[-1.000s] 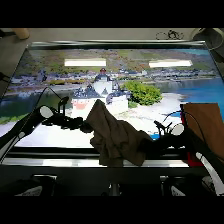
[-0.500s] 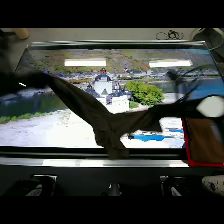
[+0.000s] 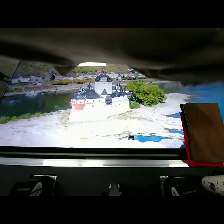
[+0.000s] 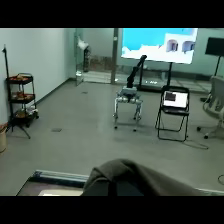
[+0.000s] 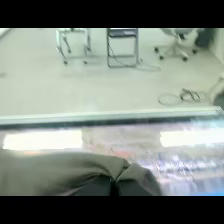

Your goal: Fold the shirts.

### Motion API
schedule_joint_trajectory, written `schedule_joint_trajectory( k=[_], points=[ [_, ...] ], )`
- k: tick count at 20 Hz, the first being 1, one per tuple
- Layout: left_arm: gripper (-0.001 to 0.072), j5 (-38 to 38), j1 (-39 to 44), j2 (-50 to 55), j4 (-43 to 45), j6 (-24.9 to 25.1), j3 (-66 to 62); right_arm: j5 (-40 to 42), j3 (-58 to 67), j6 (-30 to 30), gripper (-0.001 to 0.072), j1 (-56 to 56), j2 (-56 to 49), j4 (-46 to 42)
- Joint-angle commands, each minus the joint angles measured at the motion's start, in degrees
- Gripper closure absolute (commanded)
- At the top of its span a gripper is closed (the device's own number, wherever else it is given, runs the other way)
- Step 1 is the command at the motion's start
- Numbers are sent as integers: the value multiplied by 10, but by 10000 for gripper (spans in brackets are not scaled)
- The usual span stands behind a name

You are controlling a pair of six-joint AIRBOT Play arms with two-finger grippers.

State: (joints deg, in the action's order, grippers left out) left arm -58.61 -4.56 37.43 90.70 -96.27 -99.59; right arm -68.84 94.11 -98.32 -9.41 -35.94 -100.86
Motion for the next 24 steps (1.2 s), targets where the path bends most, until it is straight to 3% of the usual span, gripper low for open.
schedule_joint_trajectory(
  k=[1,3,5,8,10,12,13,14,15,18,20,22,24],
  points=[
    [684,-39,-11,-12,36,-2,55,-123,14,-6,690,0,-32,-48],
    [684,-26,-11,-12,36,-2,141,-182,1,5,691,0,-85,-47],
    [684,-7,-11,-12,28,-3,251,-180,-52,7,689,0,-142,-39],
    [685,62,-10,-12,-38,-3,422,38,-175,-13,690,0,-233,-38],
    [684,119,-6,-12,-94,-3,526,182,-227,-86,690,0,-315,-26],
    [684,156,0,-12,-140,-3,598,229,-232,-180,682,0,-403,24],
    [684,165,1,-12,-151,-3,619,231,-228,-208,506,0,-430,59],
    [684,165,1,-12,-153,-3,628,217,-218,-207,235,0,-440,89],
    [684,165,1,-13,-150,-1,627,192,-202,-179,178,0,-436,112],
    [684,164,-1,-15,-147,60,611,-5,-153,15,179,9,-401,198],
    [684,164,0,-15,-146,63,607,-154,-207,48,179,36,-397,334],
    [684,155,0,-14,-146,63,607,-183,-341,75,179,25,-379,412],
    [683,137,0,-17,-146,63,607,-120,-473,75,178,-17,-347,465]
  ],
)
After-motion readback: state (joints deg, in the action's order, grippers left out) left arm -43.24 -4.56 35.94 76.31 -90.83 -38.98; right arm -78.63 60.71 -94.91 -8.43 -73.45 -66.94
